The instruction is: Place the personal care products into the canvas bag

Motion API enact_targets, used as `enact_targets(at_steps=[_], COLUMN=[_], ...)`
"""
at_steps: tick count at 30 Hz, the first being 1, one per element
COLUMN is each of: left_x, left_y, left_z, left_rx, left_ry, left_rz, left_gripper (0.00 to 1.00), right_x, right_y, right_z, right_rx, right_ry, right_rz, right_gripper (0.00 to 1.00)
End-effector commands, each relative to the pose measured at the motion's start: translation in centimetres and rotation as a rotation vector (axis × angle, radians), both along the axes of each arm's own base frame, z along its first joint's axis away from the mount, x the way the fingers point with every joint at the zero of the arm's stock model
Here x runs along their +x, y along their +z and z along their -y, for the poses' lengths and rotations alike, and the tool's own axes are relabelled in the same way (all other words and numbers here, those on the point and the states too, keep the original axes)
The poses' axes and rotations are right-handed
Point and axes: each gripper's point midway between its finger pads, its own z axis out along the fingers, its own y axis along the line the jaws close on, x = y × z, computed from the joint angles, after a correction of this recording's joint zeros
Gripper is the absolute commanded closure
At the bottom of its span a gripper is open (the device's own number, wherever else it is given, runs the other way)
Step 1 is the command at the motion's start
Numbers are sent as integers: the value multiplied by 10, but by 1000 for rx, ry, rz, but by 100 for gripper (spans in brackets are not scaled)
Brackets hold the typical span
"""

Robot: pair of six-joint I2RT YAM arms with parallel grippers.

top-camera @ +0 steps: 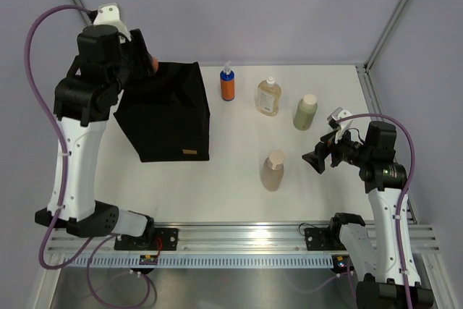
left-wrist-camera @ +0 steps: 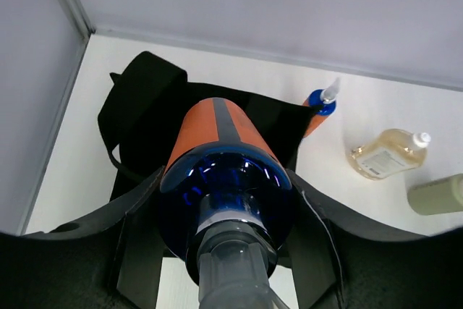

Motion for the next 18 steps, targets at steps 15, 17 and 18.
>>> enact_targets(at_steps=[15, 17, 18], left_x=[55, 61, 66], left_y=[-102, -114, -113], left_z=[-4, -3, 0], left_rx=[24, 17, 18], left_ry=[-45, -62, -77], left_rz=[-153, -159, -140], left_gripper=[100, 100, 100], right_x=[2, 2, 2], right_y=[-2, -2, -2], right_z=[2, 2, 2], right_rx=[-16, -18, -17], right_ry=[-2, -4, -3], right_rz=[8, 7, 6], right_gripper=[1, 0, 1])
